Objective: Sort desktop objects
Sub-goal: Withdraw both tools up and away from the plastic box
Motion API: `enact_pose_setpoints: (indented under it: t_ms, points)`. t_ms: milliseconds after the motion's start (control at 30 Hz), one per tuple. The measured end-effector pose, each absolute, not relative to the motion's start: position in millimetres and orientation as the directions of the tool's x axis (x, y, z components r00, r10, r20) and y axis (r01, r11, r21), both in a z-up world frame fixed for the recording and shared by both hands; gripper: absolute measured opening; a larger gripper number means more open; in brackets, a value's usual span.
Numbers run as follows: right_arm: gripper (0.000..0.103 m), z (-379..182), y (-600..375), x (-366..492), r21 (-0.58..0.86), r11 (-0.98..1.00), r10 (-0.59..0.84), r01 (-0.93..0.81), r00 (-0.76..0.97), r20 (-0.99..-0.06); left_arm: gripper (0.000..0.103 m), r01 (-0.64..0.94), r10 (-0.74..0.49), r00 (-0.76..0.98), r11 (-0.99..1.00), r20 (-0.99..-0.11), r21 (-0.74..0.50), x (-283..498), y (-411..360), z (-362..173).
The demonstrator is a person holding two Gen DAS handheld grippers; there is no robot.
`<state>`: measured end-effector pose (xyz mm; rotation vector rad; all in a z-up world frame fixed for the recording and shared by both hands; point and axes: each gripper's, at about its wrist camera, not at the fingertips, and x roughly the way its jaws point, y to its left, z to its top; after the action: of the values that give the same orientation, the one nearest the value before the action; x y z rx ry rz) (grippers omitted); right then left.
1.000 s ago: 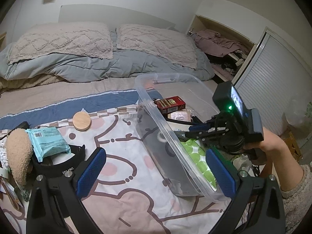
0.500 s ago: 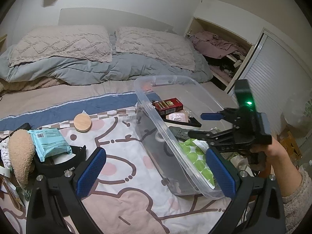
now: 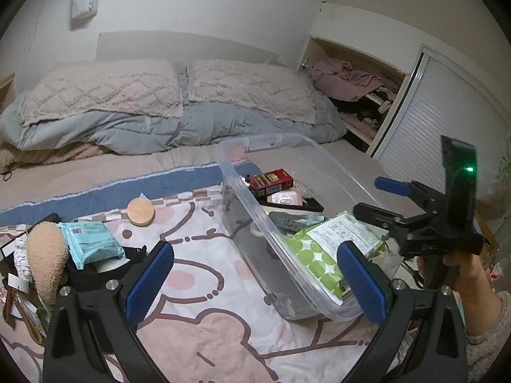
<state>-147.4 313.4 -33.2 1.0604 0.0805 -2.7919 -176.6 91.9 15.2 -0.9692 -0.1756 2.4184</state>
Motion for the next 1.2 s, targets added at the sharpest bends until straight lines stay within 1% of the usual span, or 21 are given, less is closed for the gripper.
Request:
enact_pose_setpoints:
  t_ms: [333,667,867,1200]
  points:
    - [0.103,-9.7,316.9,-101.1,0.050,-0.996,-0.084,0.067,-0.834,-0.545,0.103,-0.439,0.494,-0.670,-0.866,-0.554,-0.240,-144.7,93.9,35.8]
    - [0.103,-15.7,323.2,-66.6,0.079,-0.997,-0.052,0.015,-0.872,-0.486,0.103,-0.409,0.425,-0.744,-0.900,-0.515,-0.151,-123.3,92.1,34.0]
    - [0.103,-21.5,326.9,-55.8,0.074,-0.997,-0.028,-0.007,-0.890,-0.456,0.103,-0.374,0.406,-0.759,-0.912,-0.508,-0.169,-124.5,86.5,27.1]
    - [0.103,-22.9,333.5,-50.5,0.033,-0.999,0.020,-0.037,-0.909,-0.417,0.103,-0.331,0.355,-0.787,-0.933,-0.505,-0.140,-125.7,79.6,16.2]
